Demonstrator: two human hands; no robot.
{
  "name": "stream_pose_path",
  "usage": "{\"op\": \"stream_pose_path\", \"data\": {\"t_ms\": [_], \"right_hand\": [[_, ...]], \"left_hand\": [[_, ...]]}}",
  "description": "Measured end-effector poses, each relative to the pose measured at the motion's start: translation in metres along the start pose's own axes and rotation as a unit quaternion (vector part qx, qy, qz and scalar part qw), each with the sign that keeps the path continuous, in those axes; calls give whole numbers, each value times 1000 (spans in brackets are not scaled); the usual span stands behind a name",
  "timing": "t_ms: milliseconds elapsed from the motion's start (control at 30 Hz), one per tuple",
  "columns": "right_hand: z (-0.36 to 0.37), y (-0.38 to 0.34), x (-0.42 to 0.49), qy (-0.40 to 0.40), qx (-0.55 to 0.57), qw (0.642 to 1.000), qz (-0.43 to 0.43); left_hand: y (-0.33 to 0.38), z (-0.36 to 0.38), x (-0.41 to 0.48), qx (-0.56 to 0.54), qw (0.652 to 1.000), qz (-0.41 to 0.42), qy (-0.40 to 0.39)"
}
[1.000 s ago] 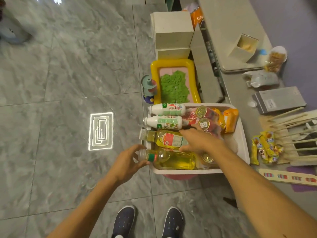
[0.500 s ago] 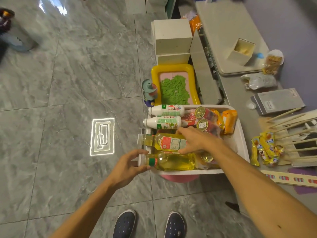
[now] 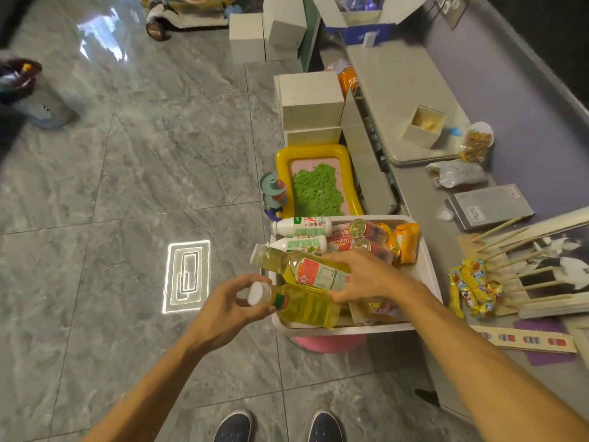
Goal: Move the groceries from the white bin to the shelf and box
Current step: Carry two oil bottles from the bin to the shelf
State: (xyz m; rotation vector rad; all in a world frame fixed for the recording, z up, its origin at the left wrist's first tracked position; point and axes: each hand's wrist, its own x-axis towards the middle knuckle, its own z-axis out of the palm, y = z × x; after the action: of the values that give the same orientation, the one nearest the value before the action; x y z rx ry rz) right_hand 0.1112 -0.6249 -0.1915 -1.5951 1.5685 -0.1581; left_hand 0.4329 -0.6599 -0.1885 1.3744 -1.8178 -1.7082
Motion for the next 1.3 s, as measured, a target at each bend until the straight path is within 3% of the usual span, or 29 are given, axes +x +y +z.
{"op": "stream_pose_path", "data": {"t_ms": [100, 233, 500, 700, 900, 1300], "right_hand": [[-5, -19, -42, 71, 116, 991, 6], [-16, -58, -113, 195, 264, 944, 32], [-64, -171, -277, 432, 321, 841, 47], [-79, -250, -402, 598, 296, 742, 66], [-42, -280, -522, 719, 255, 633, 133], [122, -309, -738, 850, 244, 405, 232]], "left_hand": [[43, -18, -10, 15, 1000, 14, -11], [130, -44, -25, 50, 998, 40, -17], [370, -60, -76, 133, 968, 188, -101], [513, -12, -138, 232, 882, 358, -200], [593, 78, -209, 274, 786, 478, -281], [583, 308, -392, 278, 632, 569, -447]]}}
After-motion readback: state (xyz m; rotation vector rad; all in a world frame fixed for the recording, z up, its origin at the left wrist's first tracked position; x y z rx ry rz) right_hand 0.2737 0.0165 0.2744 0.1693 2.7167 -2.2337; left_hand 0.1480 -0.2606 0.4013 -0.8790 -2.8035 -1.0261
